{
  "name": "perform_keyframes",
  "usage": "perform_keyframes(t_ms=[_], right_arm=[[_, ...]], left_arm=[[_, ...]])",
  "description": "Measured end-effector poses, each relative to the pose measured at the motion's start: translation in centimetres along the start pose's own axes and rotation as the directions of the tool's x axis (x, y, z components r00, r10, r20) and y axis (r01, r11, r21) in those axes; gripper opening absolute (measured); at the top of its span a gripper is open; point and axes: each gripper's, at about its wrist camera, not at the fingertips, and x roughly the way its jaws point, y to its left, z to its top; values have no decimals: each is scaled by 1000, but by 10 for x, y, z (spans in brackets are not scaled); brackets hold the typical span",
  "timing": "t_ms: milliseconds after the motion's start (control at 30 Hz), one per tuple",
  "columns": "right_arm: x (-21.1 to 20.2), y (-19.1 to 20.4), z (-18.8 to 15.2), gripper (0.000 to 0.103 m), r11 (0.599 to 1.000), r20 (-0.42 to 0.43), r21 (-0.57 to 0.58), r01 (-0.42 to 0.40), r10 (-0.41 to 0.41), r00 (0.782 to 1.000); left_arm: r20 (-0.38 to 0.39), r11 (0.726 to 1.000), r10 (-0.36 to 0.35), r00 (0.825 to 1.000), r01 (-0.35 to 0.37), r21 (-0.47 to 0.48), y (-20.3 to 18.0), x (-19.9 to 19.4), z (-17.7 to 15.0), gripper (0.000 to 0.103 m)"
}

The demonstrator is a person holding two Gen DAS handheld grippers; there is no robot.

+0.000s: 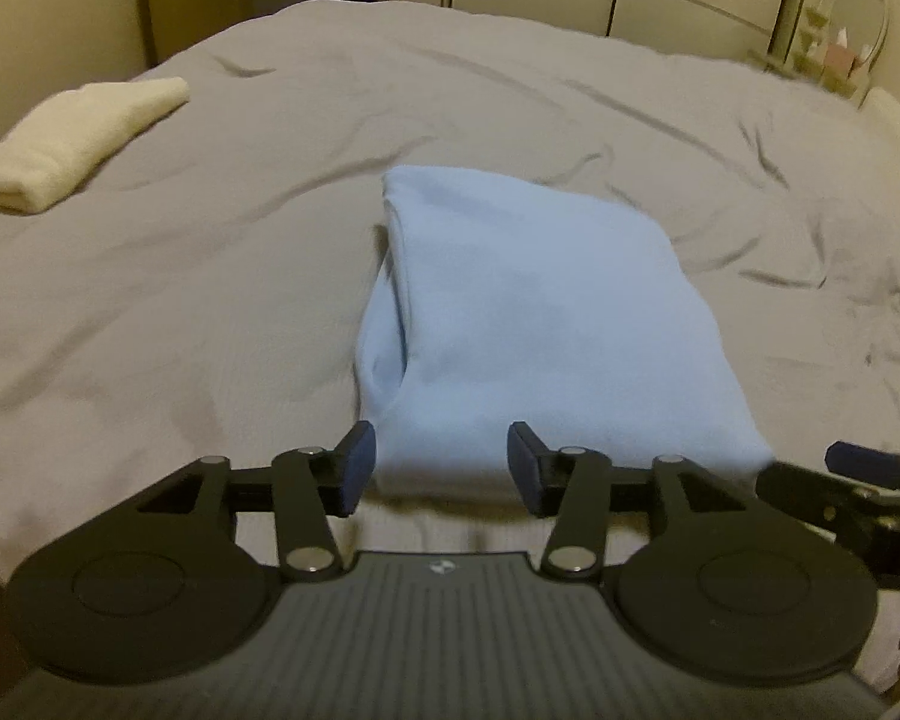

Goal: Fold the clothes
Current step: 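Open both grippers and pull them back from the folded sweatshirt, then grasp the folded sweatshirt with both grippers and lift it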

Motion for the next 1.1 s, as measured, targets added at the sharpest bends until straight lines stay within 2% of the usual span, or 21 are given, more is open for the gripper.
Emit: perform_keyframes(t_ms=[100, 367, 500, 1100], right_arm=[[-9, 4, -3, 100, 1000, -4, -3, 9, -9, 1000], [-34, 11, -12, 101, 999, 28, -20, 31, -30, 999], [-47, 14, -16, 101, 999, 46, -28, 42, -41, 998], [-94, 28, -35, 102, 997, 103, -55, 54, -48, 993]], left_arm=[[-4, 1000, 7, 1000, -7, 1, -3, -11, -5, 62], [7, 999, 48, 999, -48, 15, -12, -43, -16, 68], [26, 998, 67, 997, -68, 16, -15, -57, -22, 78], [86, 997, 55, 995, -60, 57, -26, -110, -50, 87]])
